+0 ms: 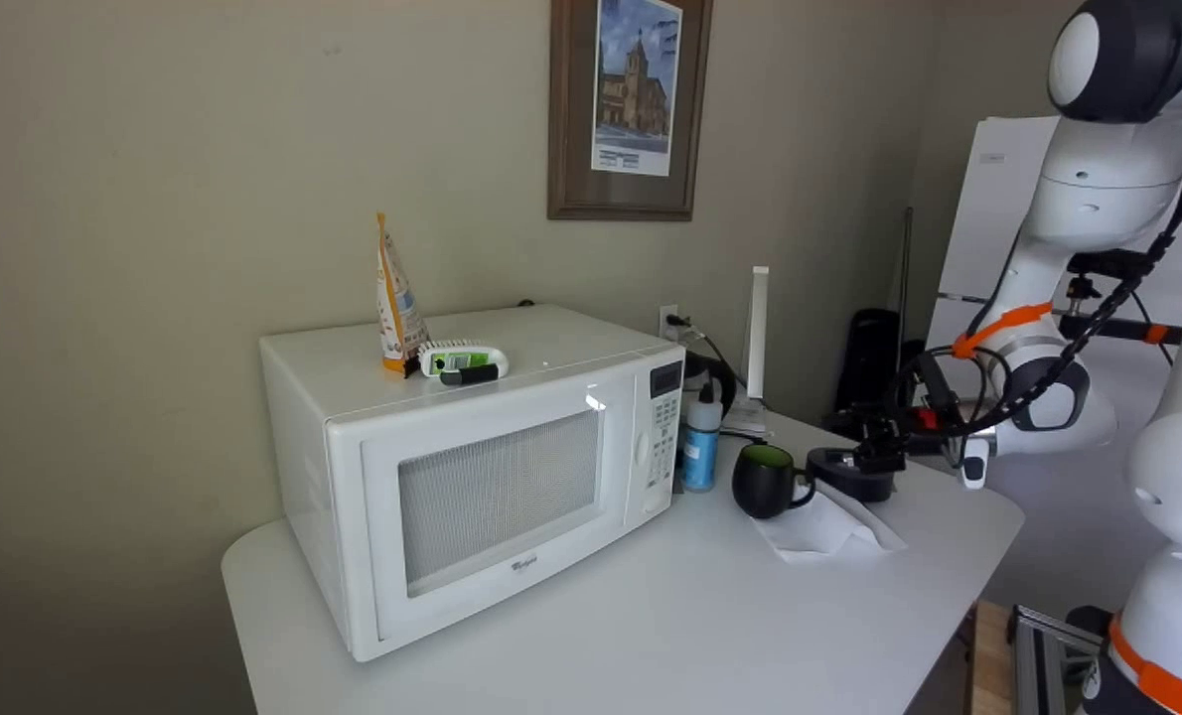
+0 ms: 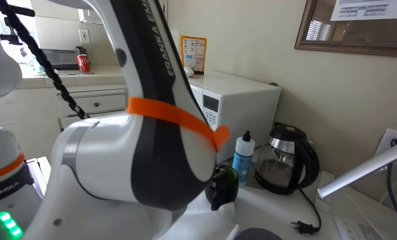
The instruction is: Move the cup to the right
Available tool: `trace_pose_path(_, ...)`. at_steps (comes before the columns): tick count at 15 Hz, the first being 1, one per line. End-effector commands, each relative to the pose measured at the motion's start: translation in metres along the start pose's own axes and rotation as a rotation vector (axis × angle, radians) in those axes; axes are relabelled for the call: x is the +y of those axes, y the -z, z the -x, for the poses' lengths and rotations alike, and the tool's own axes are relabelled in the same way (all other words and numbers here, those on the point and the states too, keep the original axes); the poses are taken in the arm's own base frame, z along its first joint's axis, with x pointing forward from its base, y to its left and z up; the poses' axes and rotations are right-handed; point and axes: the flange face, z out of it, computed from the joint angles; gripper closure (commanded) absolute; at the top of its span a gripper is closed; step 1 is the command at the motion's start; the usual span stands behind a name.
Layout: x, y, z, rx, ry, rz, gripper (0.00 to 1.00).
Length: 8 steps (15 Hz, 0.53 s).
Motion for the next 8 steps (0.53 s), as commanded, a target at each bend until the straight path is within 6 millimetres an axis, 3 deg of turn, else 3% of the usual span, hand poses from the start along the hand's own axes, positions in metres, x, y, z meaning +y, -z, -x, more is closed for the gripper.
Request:
trace_pose_path(1, 0.011, 0.037, 0.032, 0.098, 0.171, -0.008, 0.0)
trace_pose_path(4, 0.002, 0.059, 0.054, 0.206, 0.315, 0.016, 0.0)
trace_pose_path(7, -0.003, 0.066, 0.089, 0.334, 0.459, 0.083, 0.0)
trace_pose_path(8, -0.028, 0.063, 0.103, 0.365, 0.496, 0.126, 0.0)
